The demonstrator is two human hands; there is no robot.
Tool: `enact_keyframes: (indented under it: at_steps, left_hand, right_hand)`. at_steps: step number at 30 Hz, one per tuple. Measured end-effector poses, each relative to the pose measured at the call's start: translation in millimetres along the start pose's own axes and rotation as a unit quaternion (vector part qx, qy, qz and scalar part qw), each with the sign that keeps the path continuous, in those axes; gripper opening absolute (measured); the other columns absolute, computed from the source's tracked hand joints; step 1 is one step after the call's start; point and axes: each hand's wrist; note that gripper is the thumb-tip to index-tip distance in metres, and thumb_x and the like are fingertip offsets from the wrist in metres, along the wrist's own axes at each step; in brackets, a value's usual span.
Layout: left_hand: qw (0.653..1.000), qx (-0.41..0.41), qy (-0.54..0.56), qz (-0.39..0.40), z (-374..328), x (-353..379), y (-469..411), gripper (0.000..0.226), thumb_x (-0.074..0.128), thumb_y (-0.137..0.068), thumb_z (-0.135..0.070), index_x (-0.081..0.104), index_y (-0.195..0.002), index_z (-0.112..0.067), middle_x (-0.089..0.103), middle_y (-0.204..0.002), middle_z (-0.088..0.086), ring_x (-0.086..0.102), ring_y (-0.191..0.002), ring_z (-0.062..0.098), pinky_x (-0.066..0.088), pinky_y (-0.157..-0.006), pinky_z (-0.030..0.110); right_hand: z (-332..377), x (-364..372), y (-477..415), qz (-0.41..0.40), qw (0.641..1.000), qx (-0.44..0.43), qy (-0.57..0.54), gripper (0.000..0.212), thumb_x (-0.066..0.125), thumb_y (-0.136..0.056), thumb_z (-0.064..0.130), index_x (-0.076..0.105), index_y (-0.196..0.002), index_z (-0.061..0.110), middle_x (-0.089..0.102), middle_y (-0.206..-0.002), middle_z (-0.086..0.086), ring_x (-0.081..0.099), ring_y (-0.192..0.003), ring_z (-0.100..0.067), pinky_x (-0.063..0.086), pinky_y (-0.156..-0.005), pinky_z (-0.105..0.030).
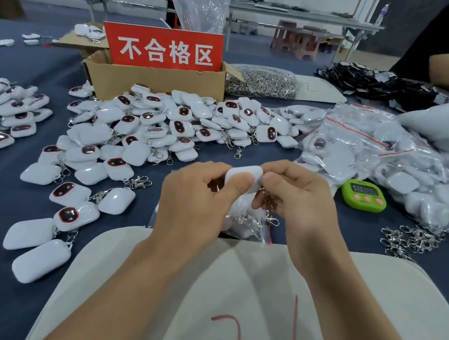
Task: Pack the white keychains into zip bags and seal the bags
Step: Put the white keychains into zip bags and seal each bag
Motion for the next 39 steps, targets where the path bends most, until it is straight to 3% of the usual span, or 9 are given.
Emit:
enact_keyframes:
  at_steps: [4, 7, 10, 18, 21, 25, 28, 33, 39]
  left_hand:
    - [0.999, -0.012, 0.04, 0.015, -3, -3, -2, 0.025, 0.066, -0.089, -0.055, 0.068, -0.065, -0.047, 0.055, -0.053, -0.016, 0.046, -0.052, 0.003, 0.033, -0.052, 0.015]
    - [0.999, -0.017, 0.033, 0.028, 0, -2, -3, 0.044, 0.062, -0.092, -0.059, 0.058, -0.054, -0.037, 0.044, -0.048, -0.011, 0.038, -0.05, 0.006, 0.029, -0.049, 0.018]
    - [0.996, -0.03, -0.045, 0.066, 5, 0, -1, 0.059, 0.06, -0.094, -0.063, 0.053, -0.054, -0.019, 0.049, -0.047, -0.005, 0.041, -0.049, 0.011, 0.032, -0.05, 0.025]
    - [0.947, 0.042, -0.309, 0.072, -8, 26, 12, 0.061, 0.047, -0.074, -0.077, 0.053, -0.051, -0.02, 0.051, -0.046, -0.006, 0.049, -0.051, 0.015, 0.036, -0.056, 0.03]
    - [0.92, 0.081, -0.377, 0.07, -12, 29, 14, 0.053, 0.06, -0.069, -0.06, 0.037, -0.045, -0.019, 0.051, -0.045, -0.005, 0.042, -0.047, 0.022, 0.026, -0.053, 0.025]
    - [0.948, 0.034, -0.311, 0.053, -8, 29, 14, 0.036, 0.052, -0.08, -0.051, 0.056, -0.06, -0.02, 0.058, -0.055, -0.003, 0.048, -0.055, 0.023, 0.028, -0.051, 0.03]
    - [0.976, 0.038, -0.213, 0.013, -16, 27, 17, 0.034, 0.05, -0.086, -0.042, 0.048, -0.061, -0.021, 0.05, -0.051, -0.005, 0.047, -0.053, 0.018, 0.032, -0.052, 0.032]
    - [0.99, 0.043, -0.128, -0.026, -16, 24, 18, 0.03, 0.051, -0.092, -0.034, 0.047, -0.064, -0.022, 0.052, -0.054, -0.006, 0.046, -0.056, 0.016, 0.036, -0.055, 0.036]
    - [0.981, 0.08, -0.172, 0.041, -14, 24, 20, 0.039, 0.052, -0.093, -0.046, 0.049, -0.063, -0.021, 0.049, -0.052, -0.005, 0.048, -0.059, 0.017, 0.038, -0.055, 0.033]
  right_hand:
    - [-1, -1, 1, 0.011, 1.0, 0.001, 0.026, 0.007, 0.075, -0.087, 0.007, 0.072, -0.093, 0.006, 0.065, -0.062, -0.006, 0.056, -0.058, -0.017, 0.045, -0.057, -0.025]
    - [0, -2, 0, -0.015, 0.999, -0.006, 0.032, 0.005, 0.075, -0.087, 0.002, 0.073, -0.091, 0.006, 0.062, -0.057, -0.005, 0.052, -0.053, -0.015, 0.044, -0.053, -0.019]
    - [-2, -4, 0, -0.071, 0.996, -0.011, 0.047, 0.017, 0.076, -0.084, 0.0, 0.075, -0.077, 0.015, 0.065, -0.055, 0.001, 0.051, -0.048, -0.012, 0.045, -0.051, -0.02]
    - [-6, -36, -17, -0.247, 0.956, 0.014, 0.16, 0.016, 0.076, -0.076, 0.011, 0.075, -0.067, 0.024, 0.061, -0.049, 0.01, 0.052, -0.052, -0.01, 0.046, -0.06, -0.026]
    - [-8, -32, -14, -0.2, 0.954, 0.05, 0.216, 0.027, 0.075, -0.073, 0.013, 0.076, -0.07, 0.04, 0.065, -0.052, 0.013, 0.054, -0.052, -0.007, 0.046, -0.062, -0.025]
    - [-12, -20, -11, -0.13, 0.969, 0.099, 0.186, 0.009, 0.075, -0.076, 0.009, 0.077, -0.074, 0.017, 0.064, -0.05, 0.007, 0.054, -0.045, -0.009, 0.047, -0.051, -0.022]
    - [-13, -6, -8, -0.072, 0.984, 0.114, 0.115, 0.007, 0.067, -0.09, 0.007, 0.072, -0.088, 0.011, 0.072, -0.064, -0.003, 0.064, -0.056, -0.014, 0.053, -0.052, -0.027]
    - [-5, -2, -1, 0.1, 0.988, 0.103, 0.049, 0.033, 0.048, -0.095, -0.007, 0.079, -0.093, 0.005, 0.077, -0.084, -0.016, 0.069, -0.071, -0.019, 0.057, -0.061, -0.026]
    - [-9, -18, -12, -0.15, 0.972, 0.013, 0.18, 0.035, 0.058, -0.078, -0.005, 0.08, -0.068, 0.021, 0.067, -0.053, 0.005, 0.058, -0.049, -0.005, 0.046, -0.056, -0.014]
Point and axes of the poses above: each hand's wrist, its own y-axis away from the middle knuckle, its own x-axis out of the palm, z = x × y
